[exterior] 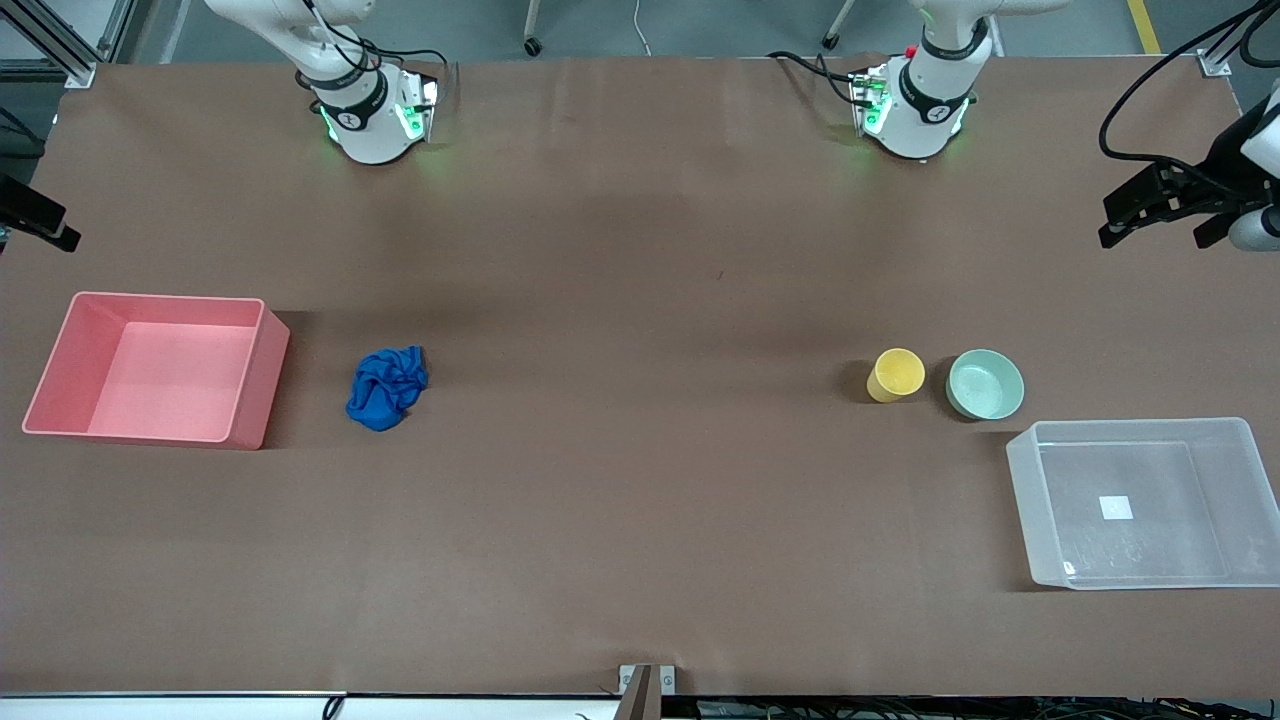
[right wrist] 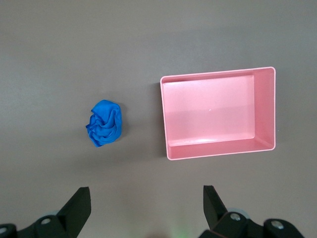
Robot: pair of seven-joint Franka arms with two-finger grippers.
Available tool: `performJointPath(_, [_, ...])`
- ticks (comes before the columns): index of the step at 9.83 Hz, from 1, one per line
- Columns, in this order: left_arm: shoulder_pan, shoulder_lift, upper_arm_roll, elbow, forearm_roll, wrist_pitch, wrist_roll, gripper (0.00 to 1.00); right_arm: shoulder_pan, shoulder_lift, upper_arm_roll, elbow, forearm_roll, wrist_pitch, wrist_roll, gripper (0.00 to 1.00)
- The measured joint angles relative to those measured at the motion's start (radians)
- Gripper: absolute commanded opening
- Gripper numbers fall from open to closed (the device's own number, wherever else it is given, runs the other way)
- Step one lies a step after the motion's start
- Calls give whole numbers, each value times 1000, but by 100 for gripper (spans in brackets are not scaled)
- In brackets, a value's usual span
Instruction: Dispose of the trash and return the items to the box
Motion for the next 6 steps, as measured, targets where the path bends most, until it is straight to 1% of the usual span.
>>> performJointPath(4, [6, 1, 0, 2, 0, 5, 0, 100, 0, 0, 0, 0, 0, 0, 0, 100])
performJointPath(6, [37, 7, 1, -10, 0, 34, 0, 100, 1, 0, 5, -2, 1, -2, -1, 100])
